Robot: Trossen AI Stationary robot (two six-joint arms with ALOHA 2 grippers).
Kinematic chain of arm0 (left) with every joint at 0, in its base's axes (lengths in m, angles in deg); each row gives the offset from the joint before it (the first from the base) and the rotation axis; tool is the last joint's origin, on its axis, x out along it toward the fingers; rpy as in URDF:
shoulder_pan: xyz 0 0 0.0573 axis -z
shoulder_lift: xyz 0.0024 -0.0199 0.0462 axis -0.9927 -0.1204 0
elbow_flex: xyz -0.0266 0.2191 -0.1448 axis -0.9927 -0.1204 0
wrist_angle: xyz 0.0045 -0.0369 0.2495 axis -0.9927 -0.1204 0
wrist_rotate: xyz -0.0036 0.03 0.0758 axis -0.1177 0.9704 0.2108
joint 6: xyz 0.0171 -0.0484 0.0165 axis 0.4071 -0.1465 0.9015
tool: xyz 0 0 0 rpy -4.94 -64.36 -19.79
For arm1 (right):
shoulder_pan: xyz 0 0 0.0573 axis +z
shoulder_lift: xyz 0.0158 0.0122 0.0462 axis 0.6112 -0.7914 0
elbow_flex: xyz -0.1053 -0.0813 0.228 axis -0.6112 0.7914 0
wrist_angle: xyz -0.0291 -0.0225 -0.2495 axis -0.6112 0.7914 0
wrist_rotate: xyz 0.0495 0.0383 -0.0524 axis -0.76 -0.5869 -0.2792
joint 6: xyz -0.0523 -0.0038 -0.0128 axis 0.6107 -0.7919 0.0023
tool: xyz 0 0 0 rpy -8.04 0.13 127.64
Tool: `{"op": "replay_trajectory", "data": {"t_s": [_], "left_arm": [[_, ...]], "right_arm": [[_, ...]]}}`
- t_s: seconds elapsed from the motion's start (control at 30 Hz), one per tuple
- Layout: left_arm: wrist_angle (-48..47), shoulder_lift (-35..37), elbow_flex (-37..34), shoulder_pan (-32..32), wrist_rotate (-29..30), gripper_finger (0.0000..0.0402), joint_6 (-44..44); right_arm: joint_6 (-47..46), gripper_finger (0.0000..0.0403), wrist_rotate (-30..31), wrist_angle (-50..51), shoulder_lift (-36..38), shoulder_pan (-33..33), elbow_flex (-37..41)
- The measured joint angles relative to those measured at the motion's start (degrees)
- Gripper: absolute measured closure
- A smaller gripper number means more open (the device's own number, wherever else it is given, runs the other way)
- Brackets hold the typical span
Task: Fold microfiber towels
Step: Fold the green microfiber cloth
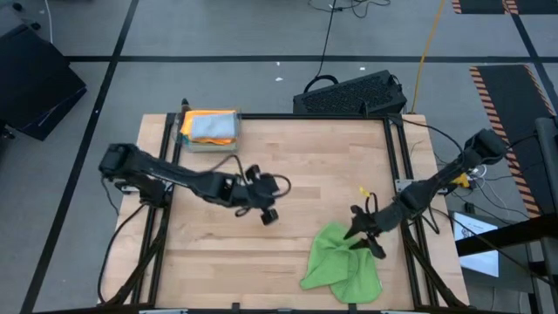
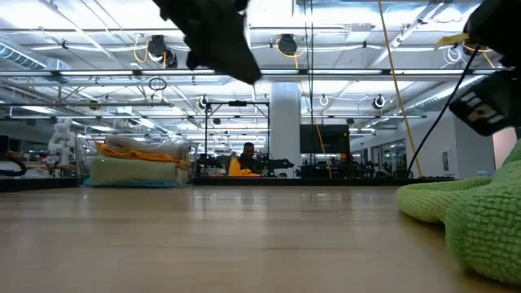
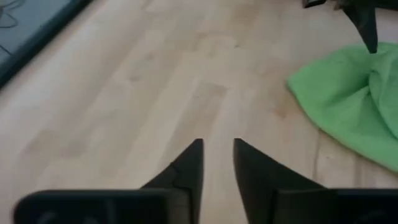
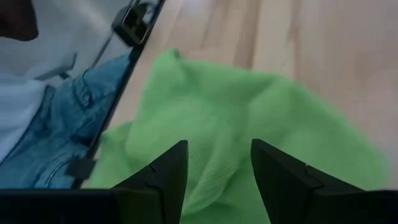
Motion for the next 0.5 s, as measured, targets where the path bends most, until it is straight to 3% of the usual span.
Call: {"op": "replay_trajectory", "data": {"t_s": [0.27, 0.5], "left_arm": [[14.64, -9.88, -0.03, 3.38, 0.01, 0.0233, -0.84], [26.1, -15.27, -0.04, 5.22, 1.35, 0.0211, -1.25]], "right_arm": [[-4.96, 0.0215, 8.91, 0.27, -4.28, 7.36, -0.02], [-6.18, 0.0166, 8.97, -5.77, -11.01, 8.93, -0.07]]}}
